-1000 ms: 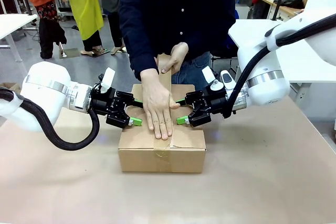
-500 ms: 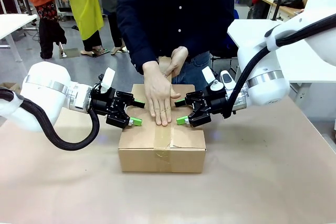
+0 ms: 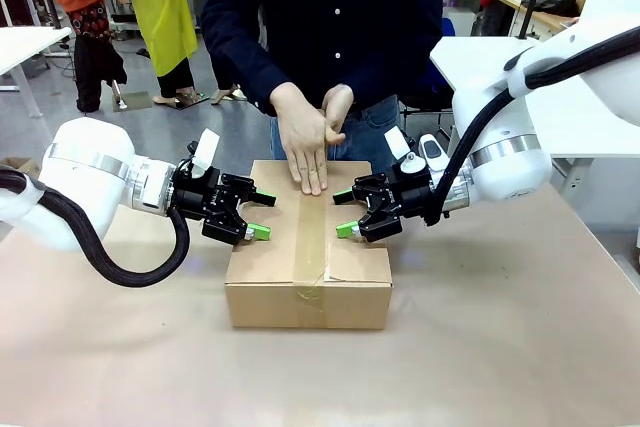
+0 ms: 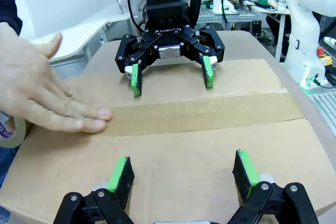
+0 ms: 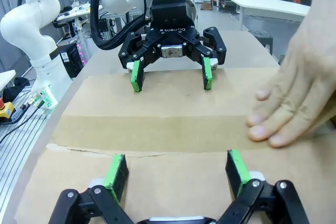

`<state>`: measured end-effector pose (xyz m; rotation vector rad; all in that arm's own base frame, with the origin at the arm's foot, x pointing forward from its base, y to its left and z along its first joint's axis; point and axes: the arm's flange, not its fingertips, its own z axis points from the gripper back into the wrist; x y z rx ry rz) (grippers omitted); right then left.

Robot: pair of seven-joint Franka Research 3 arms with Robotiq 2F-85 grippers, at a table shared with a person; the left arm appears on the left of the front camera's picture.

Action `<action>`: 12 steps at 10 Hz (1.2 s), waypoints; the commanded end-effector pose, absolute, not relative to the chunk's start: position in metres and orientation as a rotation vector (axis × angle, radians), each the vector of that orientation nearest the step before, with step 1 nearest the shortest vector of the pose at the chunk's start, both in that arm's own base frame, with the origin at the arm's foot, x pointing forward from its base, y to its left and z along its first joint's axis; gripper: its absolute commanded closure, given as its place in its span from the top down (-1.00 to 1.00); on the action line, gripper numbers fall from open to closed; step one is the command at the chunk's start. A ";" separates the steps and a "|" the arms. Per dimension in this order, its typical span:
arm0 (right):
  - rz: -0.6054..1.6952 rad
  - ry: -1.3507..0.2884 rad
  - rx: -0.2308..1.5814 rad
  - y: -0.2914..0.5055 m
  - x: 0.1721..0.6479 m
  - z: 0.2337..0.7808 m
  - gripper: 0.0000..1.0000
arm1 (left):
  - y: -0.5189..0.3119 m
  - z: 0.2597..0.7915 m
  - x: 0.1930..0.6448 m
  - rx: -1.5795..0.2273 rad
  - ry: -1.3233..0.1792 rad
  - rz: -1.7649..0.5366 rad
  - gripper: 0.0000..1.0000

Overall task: Pack the gift set into the box.
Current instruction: Press and hold the closed box until the human finishes sealing it.

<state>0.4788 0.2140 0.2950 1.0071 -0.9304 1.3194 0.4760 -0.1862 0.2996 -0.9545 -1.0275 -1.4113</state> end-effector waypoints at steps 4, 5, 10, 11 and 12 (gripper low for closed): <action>1.327 -0.938 1.004 0.214 0.479 0.294 1.00 | -0.186 0.299 0.475 -0.961 -1.018 -1.430 1.00; 1.327 -0.938 1.004 0.214 0.479 0.294 1.00 | -0.186 0.299 0.475 -0.961 -1.018 -1.430 1.00; 1.327 -0.938 1.004 0.214 0.479 0.294 1.00 | -0.186 0.299 0.475 -0.961 -1.018 -1.430 1.00; 1.327 -0.938 1.004 0.214 0.479 0.294 1.00 | -0.186 0.299 0.475 -0.961 -1.018 -1.430 1.00; 1.327 -0.938 1.004 0.214 0.479 0.294 1.00 | -0.186 0.299 0.475 -0.961 -1.018 -1.430 1.00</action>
